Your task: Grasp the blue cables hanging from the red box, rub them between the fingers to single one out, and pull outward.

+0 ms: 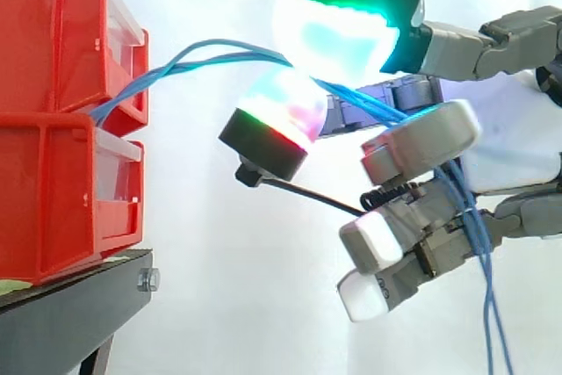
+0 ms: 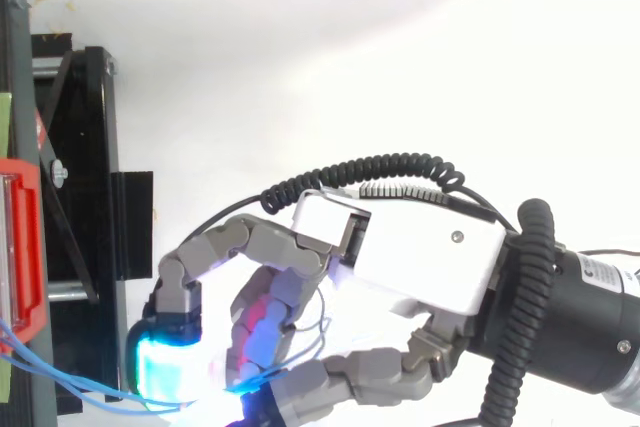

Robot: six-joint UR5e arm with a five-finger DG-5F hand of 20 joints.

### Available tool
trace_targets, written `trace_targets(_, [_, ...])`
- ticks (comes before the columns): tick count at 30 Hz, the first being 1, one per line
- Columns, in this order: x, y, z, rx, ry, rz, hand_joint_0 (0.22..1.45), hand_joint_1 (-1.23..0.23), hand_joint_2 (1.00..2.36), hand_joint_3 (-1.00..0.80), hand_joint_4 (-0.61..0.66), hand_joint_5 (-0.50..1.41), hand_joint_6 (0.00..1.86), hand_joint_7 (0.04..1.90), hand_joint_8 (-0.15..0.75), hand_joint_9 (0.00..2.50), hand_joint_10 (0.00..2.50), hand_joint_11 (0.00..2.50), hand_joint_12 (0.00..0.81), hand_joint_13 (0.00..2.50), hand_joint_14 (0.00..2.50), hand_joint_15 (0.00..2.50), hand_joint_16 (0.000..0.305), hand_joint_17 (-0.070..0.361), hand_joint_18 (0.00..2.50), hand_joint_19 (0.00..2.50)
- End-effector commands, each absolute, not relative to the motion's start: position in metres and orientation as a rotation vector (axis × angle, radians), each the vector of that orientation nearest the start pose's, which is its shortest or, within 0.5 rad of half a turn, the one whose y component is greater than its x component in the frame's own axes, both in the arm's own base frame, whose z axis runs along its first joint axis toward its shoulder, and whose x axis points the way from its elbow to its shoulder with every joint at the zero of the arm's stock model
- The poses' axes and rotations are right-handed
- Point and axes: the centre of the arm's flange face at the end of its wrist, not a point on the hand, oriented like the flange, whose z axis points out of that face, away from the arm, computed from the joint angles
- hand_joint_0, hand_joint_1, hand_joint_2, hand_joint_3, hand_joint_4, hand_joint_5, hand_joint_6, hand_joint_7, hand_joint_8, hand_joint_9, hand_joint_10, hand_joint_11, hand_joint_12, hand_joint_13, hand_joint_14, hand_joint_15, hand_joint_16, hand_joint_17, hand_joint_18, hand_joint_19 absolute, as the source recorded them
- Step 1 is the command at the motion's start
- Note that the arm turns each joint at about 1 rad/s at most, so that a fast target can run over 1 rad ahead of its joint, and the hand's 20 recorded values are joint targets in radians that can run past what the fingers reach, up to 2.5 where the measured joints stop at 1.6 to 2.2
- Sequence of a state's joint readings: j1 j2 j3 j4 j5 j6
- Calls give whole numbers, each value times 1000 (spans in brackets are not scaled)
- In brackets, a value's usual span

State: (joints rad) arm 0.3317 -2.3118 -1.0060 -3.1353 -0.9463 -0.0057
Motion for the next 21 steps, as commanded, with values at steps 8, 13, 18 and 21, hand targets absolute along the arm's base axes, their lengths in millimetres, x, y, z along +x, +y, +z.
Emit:
trace_targets(8, [755,62,294,1382,1161,841,523,-629,1000,-500,1,-105,913,1150,269,1605,22,1354,341,1232,29,751,40,89,874,502])
trace_targets(13, [754,64,293,1384,1173,834,567,-617,1000,-500,10,-110,911,1154,253,1577,25,1350,336,1213,30,758,38,86,853,521])
trace_targets(18, [753,64,293,1388,1180,830,619,-690,1008,-399,3,-116,913,1162,257,1537,21,1354,331,1192,28,761,38,85,838,522])
trace_targets(21, [752,65,292,1390,1189,824,615,-734,1014,-308,10,-120,921,1138,259,1493,21,1352,331,1161,30,754,38,85,832,522])
